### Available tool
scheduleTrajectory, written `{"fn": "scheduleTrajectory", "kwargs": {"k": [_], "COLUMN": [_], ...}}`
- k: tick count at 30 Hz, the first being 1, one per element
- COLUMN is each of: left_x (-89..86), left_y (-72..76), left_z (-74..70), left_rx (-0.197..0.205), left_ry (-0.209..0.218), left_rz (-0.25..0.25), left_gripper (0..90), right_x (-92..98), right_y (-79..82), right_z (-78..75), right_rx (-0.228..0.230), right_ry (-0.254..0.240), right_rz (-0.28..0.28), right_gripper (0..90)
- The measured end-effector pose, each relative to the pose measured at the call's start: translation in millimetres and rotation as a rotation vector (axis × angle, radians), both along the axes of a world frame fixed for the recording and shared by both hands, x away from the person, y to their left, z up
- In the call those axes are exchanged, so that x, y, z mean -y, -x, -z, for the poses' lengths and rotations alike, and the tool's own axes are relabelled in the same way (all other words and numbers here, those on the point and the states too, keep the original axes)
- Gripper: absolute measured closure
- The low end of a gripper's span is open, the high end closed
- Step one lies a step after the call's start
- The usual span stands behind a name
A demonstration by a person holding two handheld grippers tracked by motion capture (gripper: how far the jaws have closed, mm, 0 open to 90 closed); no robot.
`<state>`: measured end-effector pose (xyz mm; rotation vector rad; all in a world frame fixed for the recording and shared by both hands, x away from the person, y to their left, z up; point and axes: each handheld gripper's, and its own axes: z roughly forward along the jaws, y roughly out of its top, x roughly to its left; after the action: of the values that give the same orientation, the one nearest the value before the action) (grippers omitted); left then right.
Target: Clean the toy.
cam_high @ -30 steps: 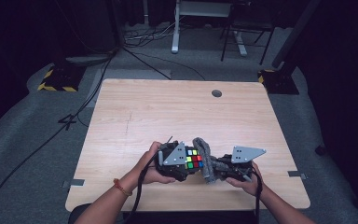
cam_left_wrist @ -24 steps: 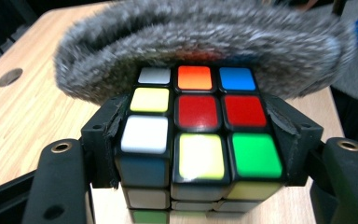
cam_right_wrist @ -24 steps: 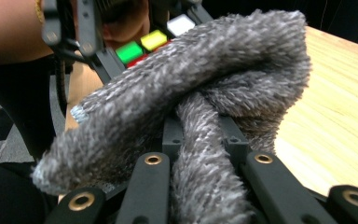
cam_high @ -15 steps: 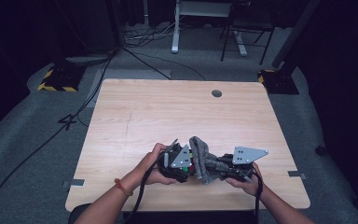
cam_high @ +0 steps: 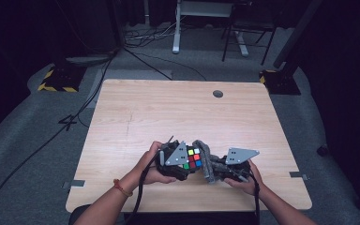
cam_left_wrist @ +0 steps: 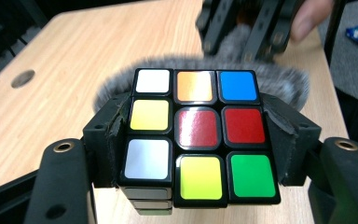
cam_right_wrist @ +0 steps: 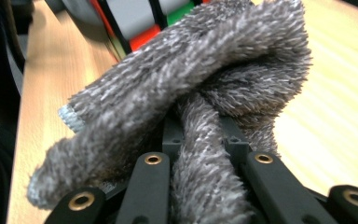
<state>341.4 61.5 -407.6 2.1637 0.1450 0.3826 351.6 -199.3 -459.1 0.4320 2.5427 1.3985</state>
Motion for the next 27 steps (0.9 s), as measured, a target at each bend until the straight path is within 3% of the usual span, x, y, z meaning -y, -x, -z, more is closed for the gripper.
{"fn": "scheduleTrajectory", "kwargs": {"k": [2,4,8,18,27], "left_x": [-1.5,-2.1,-1.6,-6.3,-9.6], "left_y": [1.2,1.4,0.8,-1.6,-2.2], "left_z": [-2.7,-3.8,-1.4,-0.6,2.2], "left_rx": [0.004,0.004,-0.008,-0.056,-0.075], "left_ry": [0.028,0.029,0.046,0.086,0.084], "left_rz": [0.005,0.015,0.024,0.046,0.07], "left_gripper": [33.6,33.6,33.5,32.8,32.9], "right_x": [-0.8,-1.8,-0.9,2.9,8.6], "right_y": [-1.4,-2.0,-1.0,4.7,6.7], "right_z": [2.3,3.0,0.2,-3.3,-4.8], "right_rx": [-0.017,-0.029,-0.054,-0.061,-0.064], "right_ry": [0.002,0.0,-0.062,-0.132,-0.168], "right_rz": [-0.002,-0.008,-0.039,-0.068,-0.083], "right_gripper": [77.2,77.2,77.2,77.3,77.3]}}
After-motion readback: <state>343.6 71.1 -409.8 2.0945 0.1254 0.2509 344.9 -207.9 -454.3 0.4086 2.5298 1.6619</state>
